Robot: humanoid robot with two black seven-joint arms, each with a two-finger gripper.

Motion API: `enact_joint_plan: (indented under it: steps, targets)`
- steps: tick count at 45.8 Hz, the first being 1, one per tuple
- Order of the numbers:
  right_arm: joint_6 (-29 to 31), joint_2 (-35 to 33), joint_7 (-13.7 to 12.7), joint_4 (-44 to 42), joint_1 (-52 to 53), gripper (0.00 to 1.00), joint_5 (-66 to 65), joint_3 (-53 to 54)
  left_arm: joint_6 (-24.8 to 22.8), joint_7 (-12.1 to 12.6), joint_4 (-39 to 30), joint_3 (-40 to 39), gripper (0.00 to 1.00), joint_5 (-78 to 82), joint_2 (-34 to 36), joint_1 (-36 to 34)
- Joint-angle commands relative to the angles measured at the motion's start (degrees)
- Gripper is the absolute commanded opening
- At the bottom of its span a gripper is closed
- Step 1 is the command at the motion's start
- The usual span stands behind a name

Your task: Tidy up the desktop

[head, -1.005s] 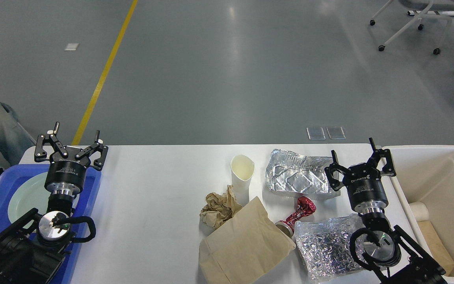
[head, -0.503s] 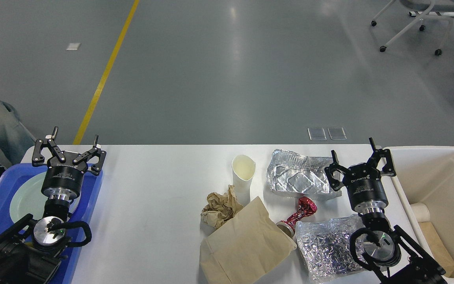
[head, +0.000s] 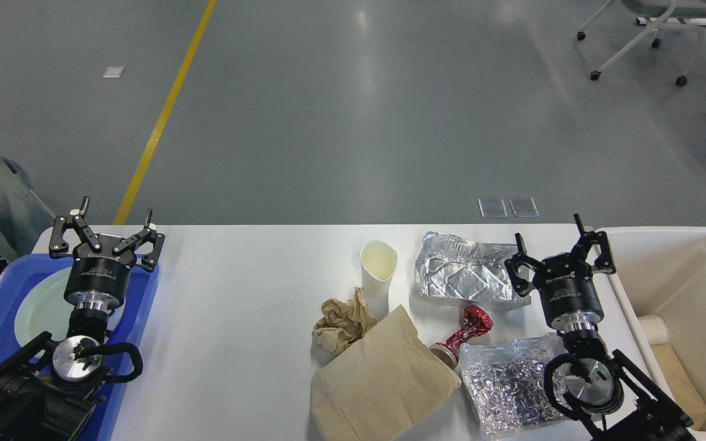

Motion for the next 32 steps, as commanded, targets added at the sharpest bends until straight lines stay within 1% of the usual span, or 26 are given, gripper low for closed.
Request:
enact_joint_plan:
  steps: [1,25,32]
  targets:
    - [0.0,0.0,0.02,0.0,0.0,1.0,0.0,0.0,-0.07,0.04,-0.03,-0.01,0.96,0.0,0.0,0.0]
    - [0.09,-0.09,-0.07,-0.18,0.35,1.0,0.0,-0.17,0.01,-0.05,-0.03,-0.01,0.96,0.0,0.0,0.0]
    - [2.99,-2.1,-0.25,0.7,1.58,1.0,0.0,0.7,0.01,-0.05,-0.03,-0.01,0.96,0.0,0.0,0.0]
